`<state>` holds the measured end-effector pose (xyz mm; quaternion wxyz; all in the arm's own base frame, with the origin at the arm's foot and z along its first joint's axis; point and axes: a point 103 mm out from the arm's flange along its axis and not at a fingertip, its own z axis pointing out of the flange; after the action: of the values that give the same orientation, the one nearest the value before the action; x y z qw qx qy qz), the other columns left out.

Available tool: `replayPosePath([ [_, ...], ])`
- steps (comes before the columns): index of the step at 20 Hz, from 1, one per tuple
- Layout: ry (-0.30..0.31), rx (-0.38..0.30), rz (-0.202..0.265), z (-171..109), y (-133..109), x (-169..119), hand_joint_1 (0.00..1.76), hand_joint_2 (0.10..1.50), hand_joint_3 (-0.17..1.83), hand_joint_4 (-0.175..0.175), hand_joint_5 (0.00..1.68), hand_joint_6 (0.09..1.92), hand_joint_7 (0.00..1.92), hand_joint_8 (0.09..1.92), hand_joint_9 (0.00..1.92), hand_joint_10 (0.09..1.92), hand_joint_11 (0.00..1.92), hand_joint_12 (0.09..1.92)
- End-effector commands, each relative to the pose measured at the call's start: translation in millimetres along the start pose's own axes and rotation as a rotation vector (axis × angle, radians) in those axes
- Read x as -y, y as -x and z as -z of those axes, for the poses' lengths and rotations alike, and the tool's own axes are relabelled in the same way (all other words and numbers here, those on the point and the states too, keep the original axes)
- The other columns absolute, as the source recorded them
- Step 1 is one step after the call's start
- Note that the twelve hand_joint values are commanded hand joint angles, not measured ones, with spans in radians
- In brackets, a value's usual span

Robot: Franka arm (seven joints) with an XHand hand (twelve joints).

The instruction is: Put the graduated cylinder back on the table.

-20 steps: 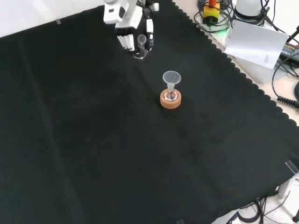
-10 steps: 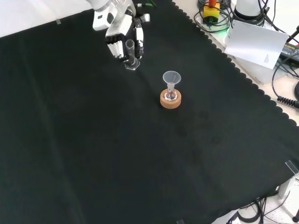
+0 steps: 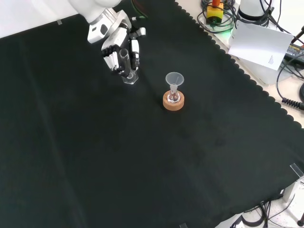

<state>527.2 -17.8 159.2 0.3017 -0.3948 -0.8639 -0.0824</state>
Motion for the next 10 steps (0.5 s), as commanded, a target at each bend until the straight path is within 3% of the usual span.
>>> replayPosePath([
  [1, 0.055, -0.041, 0.051, -11.2, 10.3, -17.5, 1.25, 1.13, 0.0, -0.175, 0.94, 1.07, 0.97, 1.05, 1.39, 0.09, 1.18, 0.78],
  [10, 0.124, -0.048, 0.092, -19.1, 22.1, -31.3, 1.25, 1.14, 0.0, -0.175, 0.92, 1.09, 0.95, 1.08, 1.37, 0.09, 1.16, 0.8],
])
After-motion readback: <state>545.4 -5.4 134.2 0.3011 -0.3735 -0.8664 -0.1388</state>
